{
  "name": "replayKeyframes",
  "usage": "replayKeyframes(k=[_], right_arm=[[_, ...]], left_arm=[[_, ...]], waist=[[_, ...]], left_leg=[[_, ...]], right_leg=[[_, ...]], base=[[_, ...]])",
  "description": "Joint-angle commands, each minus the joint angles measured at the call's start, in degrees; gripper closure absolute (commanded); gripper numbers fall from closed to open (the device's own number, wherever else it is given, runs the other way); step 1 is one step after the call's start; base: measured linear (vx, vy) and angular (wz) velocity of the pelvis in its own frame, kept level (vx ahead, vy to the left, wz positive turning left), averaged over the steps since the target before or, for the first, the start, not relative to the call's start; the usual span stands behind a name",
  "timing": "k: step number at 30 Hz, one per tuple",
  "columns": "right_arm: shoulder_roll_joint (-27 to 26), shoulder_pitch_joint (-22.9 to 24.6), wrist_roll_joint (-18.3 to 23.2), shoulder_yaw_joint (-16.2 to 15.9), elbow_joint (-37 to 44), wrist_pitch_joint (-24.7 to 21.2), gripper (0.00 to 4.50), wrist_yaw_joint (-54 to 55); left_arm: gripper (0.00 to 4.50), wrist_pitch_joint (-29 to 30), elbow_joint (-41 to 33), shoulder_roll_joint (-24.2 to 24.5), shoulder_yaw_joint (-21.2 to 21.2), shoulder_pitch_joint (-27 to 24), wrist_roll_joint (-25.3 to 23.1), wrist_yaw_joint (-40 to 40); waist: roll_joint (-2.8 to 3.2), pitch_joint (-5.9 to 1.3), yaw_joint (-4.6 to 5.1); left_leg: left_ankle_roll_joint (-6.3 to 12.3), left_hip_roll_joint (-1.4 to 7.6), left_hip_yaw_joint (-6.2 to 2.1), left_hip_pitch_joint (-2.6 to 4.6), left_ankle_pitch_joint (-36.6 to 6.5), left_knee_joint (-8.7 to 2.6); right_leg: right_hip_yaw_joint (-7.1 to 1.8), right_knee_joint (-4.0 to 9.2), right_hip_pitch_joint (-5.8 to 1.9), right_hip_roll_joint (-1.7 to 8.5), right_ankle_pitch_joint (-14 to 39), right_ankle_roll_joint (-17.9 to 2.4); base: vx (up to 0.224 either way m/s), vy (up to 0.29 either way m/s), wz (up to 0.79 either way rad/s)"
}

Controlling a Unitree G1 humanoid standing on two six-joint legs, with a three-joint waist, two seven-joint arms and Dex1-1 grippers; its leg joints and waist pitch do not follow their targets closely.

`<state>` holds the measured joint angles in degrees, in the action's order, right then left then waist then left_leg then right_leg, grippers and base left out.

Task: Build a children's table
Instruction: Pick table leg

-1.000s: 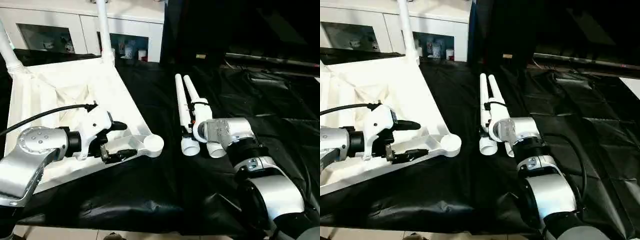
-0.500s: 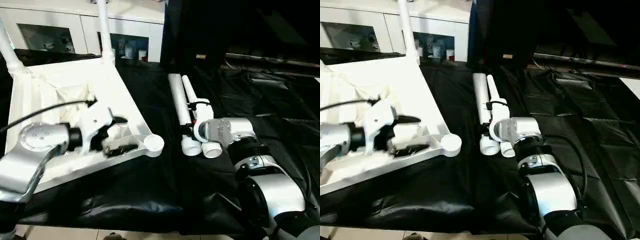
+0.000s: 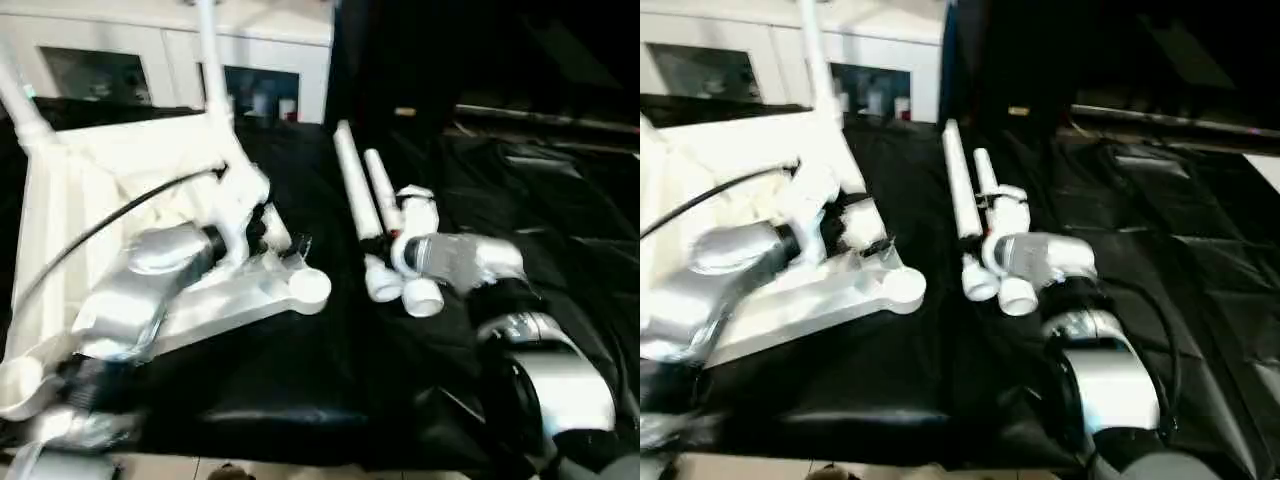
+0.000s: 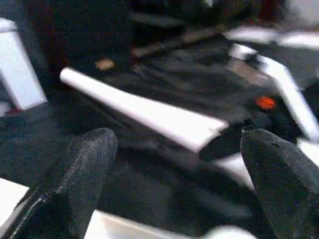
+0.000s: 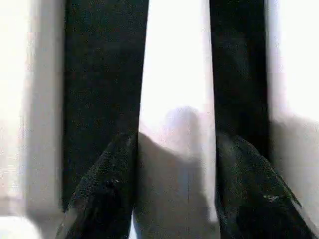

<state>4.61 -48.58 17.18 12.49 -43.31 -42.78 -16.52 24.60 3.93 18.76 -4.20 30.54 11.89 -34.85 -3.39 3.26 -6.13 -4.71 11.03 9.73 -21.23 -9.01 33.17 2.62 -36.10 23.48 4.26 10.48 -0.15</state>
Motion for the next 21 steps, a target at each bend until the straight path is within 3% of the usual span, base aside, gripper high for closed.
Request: replayKeyframes(k=[1,4,6,8,11,15,18,21], right_arm=[[-0.1,1.4,3.6,1.7,7.0,3.1,2.62,-4.3],[1.0,7.5,5.8,-2.1,18.2,7.0,2.62,-14.5],[1.4,9.1,7.0,-2.8,21.1,6.3,2.62,-16.9],[2.1,12.6,11.3,-3.4,28.0,2.8,2.62,-21.5],[3.1,16.4,15.2,-4.9,35.5,0.1,2.62,-26.0],[3.9,18.1,15.1,-6.6,37.9,0.0,2.63,-27.3],[4.5,19.2,13.7,-8.5,39.0,0.3,2.63,-27.4],[4.7,19.4,13.2,-9.2,39.3,0.3,2.63,-26.8]], left_arm=[[0.00,2.3,1.6,-1.5,2.4,2.5,1.4,2.5],[0.00,11.9,4.6,-6.6,9.2,7.2,7.6,9.3],[0.00,15.9,5.6,-8.0,11.6,8.7,10.6,10.6],[0.00,19.6,6.4,-9.9,13.9,10.4,14.4,11.7],[0.00,21.3,5.3,-12.2,15.4,11.0,18.1,11.8],[0.00,24.9,3.6,-14.3,16.8,12.0,21.0,12.0],[0.00,28.5,1.6,-16.3,18.8,13.1,26.1,12.9],[0.00,30.0,0.3,-17.1,19.6,12.9,28.8,13.1]], waist=[[0.77,-4.36,-0.42],[0.57,-4.35,-0.99],[0.28,-4.17,-0.95],[0.36,-4.07,-1.22],[0.38,-4.08,-1.80],[0.33,-3.94,-2.14],[0.28,-3.81,-2.28],[0.27,-3.79,-2.33]], left_leg=[[-3.11,1.23,-0.06,0.73,-11.5,-3.52],[-1.86,1.32,0.04,0.74,-10.9,-3.18],[-1.07,1.10,0.02,0.60,-11.2,-3.34],[-0.80,1.23,-0.13,0.70,-11.8,-3.35],[-0.07,1.33,-0.16,0.64,-11.4,-3.32],[-0.90,1.30,-0.22,0.57,-12.9,-3.48],[-1.42,1.40,-0.30,0.66,-14.0,-3.55],[-1.66,1.35,-0.45,0.45,-14.1,-3.69]], right_leg=[[-2.02,3.74,-3.18,3.00,5.5,-8.7],[-1.96,3.62,-3.34,3.04,4.0,-9.9],[-1.86,3.94,-3.44,3.01,6.0,-10.3],[-1.87,4.21,-3.28,3.23,8.6,-10.3],[-1.89,4.45,-3.35,3.13,8.1,-10.0],[-1.81,4.81,-3.18,3.28,11.9,-9.4],[-1.84,5.13,-2.94,3.40,15.2,-8.5],[-1.80,5.18,-2.98,3.29,15.2,-7.7]], base=[[0.000,0.000,0.00],[0.000,0.000,0.00],[0.000,0.000,0.00],[0.000,0.000,0.00],[0.000,0.000,0.00],[0.000,0.000,0.00],[0.000,0.000,0.00],[0.000,0.000,0.00]])
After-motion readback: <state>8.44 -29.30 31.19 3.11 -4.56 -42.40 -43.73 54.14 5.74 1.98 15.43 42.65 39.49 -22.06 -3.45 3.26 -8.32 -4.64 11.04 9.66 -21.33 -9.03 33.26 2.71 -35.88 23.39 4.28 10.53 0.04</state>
